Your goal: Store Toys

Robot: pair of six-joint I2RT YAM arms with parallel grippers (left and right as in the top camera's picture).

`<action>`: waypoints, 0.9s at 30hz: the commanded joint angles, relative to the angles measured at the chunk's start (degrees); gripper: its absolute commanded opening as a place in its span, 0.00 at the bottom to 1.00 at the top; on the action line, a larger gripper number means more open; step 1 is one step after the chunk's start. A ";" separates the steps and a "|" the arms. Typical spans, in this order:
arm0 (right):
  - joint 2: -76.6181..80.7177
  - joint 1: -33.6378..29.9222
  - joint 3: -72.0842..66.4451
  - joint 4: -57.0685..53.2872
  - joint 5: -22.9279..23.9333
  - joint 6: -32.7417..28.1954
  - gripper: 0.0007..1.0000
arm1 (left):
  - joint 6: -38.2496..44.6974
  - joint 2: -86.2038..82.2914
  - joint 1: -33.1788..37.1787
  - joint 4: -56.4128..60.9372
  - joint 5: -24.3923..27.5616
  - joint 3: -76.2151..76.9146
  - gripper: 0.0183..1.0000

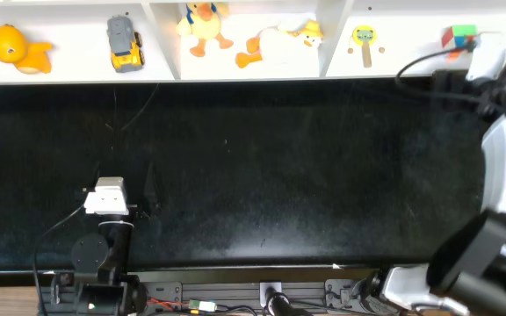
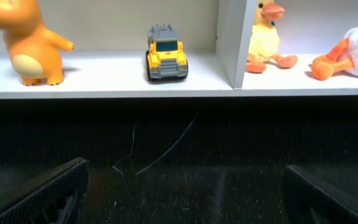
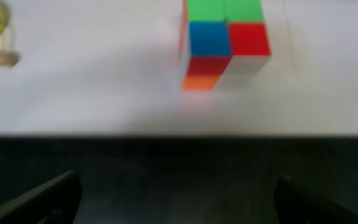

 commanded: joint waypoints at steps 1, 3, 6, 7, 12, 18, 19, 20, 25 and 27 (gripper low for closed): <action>-8.31 1.53 -8.39 0.57 2.03 0.20 0.99 | 1.07 -0.52 -0.20 -0.11 0.39 -0.09 1.00; -10.82 3.41 -11.72 1.66 2.38 0.20 1.00 | 1.07 -0.52 -0.20 -0.11 0.39 -0.09 1.00; -13.40 9.05 -15.52 4.37 5.88 0.24 1.00 | 1.07 -0.52 -0.20 -0.11 0.39 -0.07 1.00; -13.77 11.37 -16.22 5.09 7.45 0.28 1.00 | 1.07 -0.52 -0.20 -0.11 0.39 -0.09 1.00; -14.60 25.22 -18.16 8.68 17.38 7.41 1.00 | 1.07 -0.52 -0.20 -0.11 0.39 -0.09 1.00; -18.43 33.59 -26.73 17.92 19.93 19.89 0.99 | 1.07 -0.52 -0.20 -0.11 0.39 -0.09 1.00; -19.71 34.40 -29.16 19.91 19.82 21.53 0.99 | 1.07 -0.52 -0.20 -0.11 0.39 -0.09 1.00; -21.03 34.99 -31.26 21.57 19.78 22.21 1.00 | 1.07 -0.52 -0.20 -0.11 0.39 -0.09 1.00; -31.45 35.80 -41.05 25.24 19.78 22.34 0.99 | 1.07 -0.52 -0.20 -0.11 0.39 -0.09 1.00; -37.22 35.78 -44.70 25.24 19.71 22.51 1.00 | 1.07 -0.52 -0.20 -0.11 0.39 -0.09 1.00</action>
